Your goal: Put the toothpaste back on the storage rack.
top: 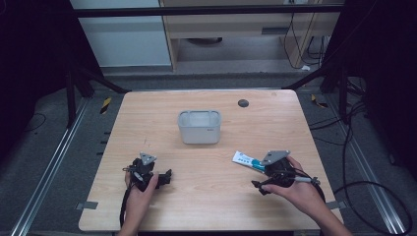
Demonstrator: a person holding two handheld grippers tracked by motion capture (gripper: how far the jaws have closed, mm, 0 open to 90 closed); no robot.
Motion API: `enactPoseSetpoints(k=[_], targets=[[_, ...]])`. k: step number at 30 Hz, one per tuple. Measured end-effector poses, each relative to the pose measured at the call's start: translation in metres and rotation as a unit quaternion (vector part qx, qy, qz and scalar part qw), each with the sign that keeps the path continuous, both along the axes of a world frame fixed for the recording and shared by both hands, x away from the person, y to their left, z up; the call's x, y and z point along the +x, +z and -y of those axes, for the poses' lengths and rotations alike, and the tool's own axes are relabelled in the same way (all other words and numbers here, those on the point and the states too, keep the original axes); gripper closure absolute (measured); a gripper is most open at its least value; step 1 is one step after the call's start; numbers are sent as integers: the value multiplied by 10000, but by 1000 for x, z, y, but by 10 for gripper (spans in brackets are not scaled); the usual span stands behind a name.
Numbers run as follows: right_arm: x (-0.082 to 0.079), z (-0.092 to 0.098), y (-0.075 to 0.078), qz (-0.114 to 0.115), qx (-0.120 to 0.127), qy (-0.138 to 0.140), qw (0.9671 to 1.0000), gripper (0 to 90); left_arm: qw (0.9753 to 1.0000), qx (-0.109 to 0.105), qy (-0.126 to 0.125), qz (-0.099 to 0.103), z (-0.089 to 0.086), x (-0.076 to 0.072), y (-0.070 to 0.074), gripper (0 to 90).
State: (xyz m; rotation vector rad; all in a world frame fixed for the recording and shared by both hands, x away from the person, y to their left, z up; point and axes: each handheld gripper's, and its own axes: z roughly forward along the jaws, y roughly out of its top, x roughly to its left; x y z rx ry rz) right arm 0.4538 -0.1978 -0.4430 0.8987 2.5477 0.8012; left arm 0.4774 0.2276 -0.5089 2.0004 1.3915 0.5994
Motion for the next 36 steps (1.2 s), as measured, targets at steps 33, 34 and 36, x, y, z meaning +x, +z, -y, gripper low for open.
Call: enactPoseSetpoints(k=[33,34,36], targets=[[59,5,30,-767,-874,392,9924,494,10000,2,7,0,0,0,0,0],[61,2,33,-787,-928,431,9916,498,10000,2,7,1,0,0,0,0],[62,0,34,-782,-972,459,9911,500,10000,3,6,0,0,0,0,0]])
